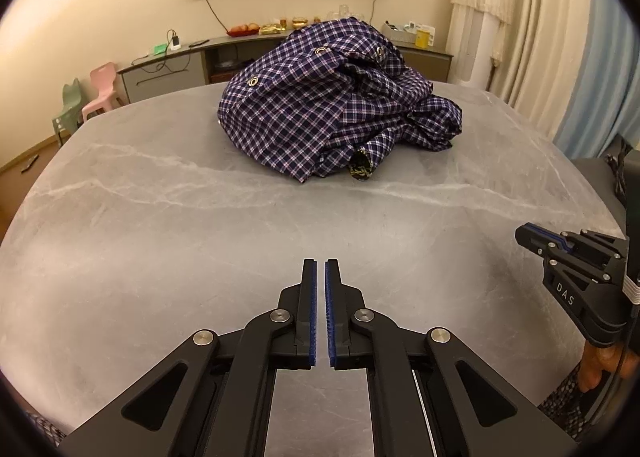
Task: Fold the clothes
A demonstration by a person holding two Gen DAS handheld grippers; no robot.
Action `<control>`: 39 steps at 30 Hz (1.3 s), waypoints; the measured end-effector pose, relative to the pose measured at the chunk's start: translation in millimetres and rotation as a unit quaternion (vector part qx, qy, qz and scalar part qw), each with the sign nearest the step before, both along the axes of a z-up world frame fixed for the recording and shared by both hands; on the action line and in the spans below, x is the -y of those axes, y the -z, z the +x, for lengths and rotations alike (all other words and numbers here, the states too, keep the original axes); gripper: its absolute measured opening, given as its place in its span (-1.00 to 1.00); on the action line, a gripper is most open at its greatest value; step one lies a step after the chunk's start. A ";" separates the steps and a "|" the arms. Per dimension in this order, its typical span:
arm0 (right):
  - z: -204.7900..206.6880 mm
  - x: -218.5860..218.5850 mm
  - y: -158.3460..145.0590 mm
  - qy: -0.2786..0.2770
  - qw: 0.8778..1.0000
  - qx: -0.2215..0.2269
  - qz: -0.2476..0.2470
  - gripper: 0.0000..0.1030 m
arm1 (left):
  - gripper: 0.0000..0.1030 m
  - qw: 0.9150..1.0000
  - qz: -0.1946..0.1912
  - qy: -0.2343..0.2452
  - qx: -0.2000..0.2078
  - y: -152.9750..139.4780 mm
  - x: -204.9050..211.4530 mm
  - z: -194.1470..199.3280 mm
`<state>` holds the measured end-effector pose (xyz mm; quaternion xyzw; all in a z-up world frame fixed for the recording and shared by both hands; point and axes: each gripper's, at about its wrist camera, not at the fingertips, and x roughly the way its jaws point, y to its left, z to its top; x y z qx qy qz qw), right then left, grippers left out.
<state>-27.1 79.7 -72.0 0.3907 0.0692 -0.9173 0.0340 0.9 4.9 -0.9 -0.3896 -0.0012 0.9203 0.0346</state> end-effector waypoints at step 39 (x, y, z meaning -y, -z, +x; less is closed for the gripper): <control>-150.3 -71.6 -16.7 -0.018 0.983 0.094 -0.160 0.47 | -0.89 0.991 0.090 -0.091 -0.029 -52.0 14.2 -232.9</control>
